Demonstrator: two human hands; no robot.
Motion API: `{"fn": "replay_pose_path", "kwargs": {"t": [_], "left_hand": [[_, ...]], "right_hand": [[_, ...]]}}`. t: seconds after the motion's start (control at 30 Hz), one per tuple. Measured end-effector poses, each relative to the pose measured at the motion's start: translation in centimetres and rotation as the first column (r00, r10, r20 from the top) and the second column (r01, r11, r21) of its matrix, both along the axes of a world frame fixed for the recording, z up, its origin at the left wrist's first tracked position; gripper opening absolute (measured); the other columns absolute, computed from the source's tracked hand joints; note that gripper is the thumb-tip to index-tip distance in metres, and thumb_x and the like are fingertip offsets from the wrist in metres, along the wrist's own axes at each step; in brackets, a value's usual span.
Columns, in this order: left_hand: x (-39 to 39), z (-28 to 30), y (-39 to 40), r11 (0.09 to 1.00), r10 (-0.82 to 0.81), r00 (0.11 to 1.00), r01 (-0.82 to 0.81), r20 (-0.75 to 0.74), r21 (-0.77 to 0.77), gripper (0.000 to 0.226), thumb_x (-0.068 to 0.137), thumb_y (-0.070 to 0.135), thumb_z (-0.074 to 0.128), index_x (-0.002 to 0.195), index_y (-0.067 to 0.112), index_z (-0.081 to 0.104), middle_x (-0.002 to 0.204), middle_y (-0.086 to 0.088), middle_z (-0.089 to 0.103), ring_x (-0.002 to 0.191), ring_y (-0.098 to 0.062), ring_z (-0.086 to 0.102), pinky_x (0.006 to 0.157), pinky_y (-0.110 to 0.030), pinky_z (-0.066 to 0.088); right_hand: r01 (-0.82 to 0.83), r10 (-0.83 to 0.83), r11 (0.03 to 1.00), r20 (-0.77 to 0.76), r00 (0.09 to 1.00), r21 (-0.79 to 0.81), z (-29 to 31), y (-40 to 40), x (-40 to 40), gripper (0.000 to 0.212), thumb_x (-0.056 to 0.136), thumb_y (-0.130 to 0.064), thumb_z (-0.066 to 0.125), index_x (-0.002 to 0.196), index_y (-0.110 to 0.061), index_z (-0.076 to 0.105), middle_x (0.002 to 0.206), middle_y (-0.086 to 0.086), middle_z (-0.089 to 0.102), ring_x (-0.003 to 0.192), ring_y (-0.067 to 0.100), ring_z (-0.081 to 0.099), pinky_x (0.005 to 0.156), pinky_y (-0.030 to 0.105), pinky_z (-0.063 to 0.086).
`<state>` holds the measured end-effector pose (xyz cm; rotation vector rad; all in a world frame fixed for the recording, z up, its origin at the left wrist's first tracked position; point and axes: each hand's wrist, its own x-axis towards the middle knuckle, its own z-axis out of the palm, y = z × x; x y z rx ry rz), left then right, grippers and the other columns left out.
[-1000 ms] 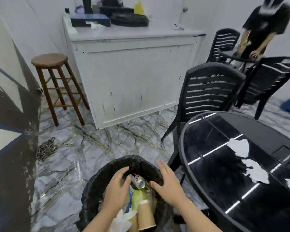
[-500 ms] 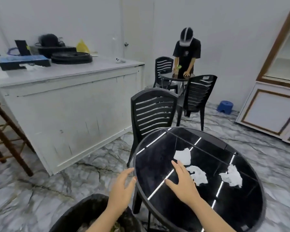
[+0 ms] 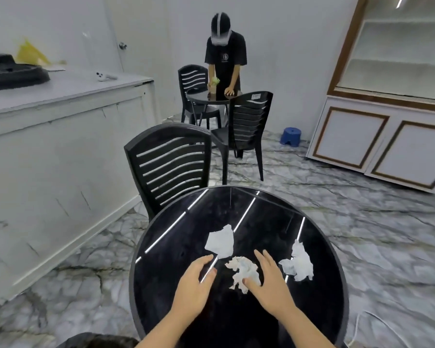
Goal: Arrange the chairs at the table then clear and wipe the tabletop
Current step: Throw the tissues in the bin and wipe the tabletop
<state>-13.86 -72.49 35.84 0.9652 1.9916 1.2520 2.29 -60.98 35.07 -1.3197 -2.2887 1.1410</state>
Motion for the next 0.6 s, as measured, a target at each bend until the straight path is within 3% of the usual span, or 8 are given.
{"fn": "replay_pose_path", "kwargs": {"t": [0.13, 0.23, 0.37, 0.43, 0.5, 0.6], "left_hand": [[0.2, -1.7, 2.5, 0.996, -0.073, 0.997, 0.073, -0.001, -0.044, 0.03, 0.09, 0.028, 0.056, 0.115, 0.044, 0.052, 0.114, 0.033, 0.052, 0.109, 0.017, 0.044, 0.08, 0.003, 0.034], [-0.4, -2.8, 4.7, 0.992, -0.106, 0.994, 0.105, -0.01, -0.065, 0.031, 0.09, 0.028, 0.056, 0.11, 0.051, 0.048, 0.114, 0.032, 0.052, 0.11, 0.01, 0.047, 0.081, -0.006, 0.036], [-2.0, -4.3, 7.4, 0.985, -0.156, 0.986, 0.15, -0.066, -0.086, 0.038, 0.09, 0.028, 0.054, 0.123, 0.044, 0.047, 0.125, 0.025, 0.052, 0.112, 0.003, 0.048, 0.091, -0.018, 0.037], [-2.9, -4.9, 8.6, 0.98, -0.196, 0.971, 0.188, -0.134, -0.068, 0.039, 0.091, 0.027, 0.053, 0.124, 0.047, 0.045, 0.132, 0.021, 0.05, 0.119, 0.0, 0.046, 0.096, -0.021, 0.037], [-3.7, -5.5, 9.7, 0.974, -0.227, 0.938, 0.215, -0.262, -0.074, 0.041, 0.091, 0.027, 0.053, 0.13, 0.039, 0.046, 0.143, 0.014, 0.042, 0.13, -0.006, 0.038, 0.107, -0.03, 0.033], [-4.7, -6.3, 10.9, 0.949, -0.314, 0.838, 0.269, -0.447, -0.162, 0.048, 0.092, 0.033, 0.049, 0.138, 0.035, 0.036, 0.154, 0.01, 0.025, 0.143, -0.013, 0.019, 0.117, -0.044, 0.011]], "right_hand": [[-0.002, 0.001, 1.0, -0.014, 1.0, -0.017, -1.9, 0.2, -0.5, 0.076, 0.083, -0.044, 0.059, 0.146, -0.03, 0.019, 0.158, -0.011, 0.007, 0.144, 0.007, 0.008, 0.116, 0.031, 0.017], [0.012, -0.012, 1.0, 0.011, 1.0, -0.014, -2.6, 0.4, -1.5, 0.075, 0.082, -0.048, 0.057, 0.146, -0.032, 0.021, 0.158, -0.011, 0.009, 0.145, 0.008, 0.006, 0.117, 0.032, 0.017], [0.044, -0.043, 0.999, 0.016, 0.999, -0.008, -3.5, 1.0, -2.8, 0.079, 0.081, -0.045, 0.059, 0.147, -0.03, 0.017, 0.158, -0.013, 0.005, 0.145, 0.008, 0.003, 0.119, 0.036, 0.012], [0.043, -0.043, 0.999, 0.021, 0.999, -0.003, -4.0, 1.4, -3.5, 0.08, 0.081, -0.044, 0.06, 0.146, -0.033, 0.015, 0.156, -0.017, 0.001, 0.144, 0.005, -0.001, 0.12, 0.039, 0.007], [0.04, -0.04, 0.999, 0.029, 0.999, -0.002, -4.5, 1.7, -4.0, 0.081, 0.081, -0.046, 0.06, 0.146, -0.034, 0.014, 0.151, -0.023, -0.003, 0.142, 0.0, -0.006, 0.12, 0.037, -0.001], [0.038, -0.039, 0.999, 0.049, 0.998, 0.02, -5.4, 1.7, -4.3, 0.082, 0.08, -0.048, 0.059, 0.146, -0.034, 0.014, 0.148, -0.027, -0.002, 0.139, -0.005, -0.01, 0.117, 0.031, -0.009]]}}
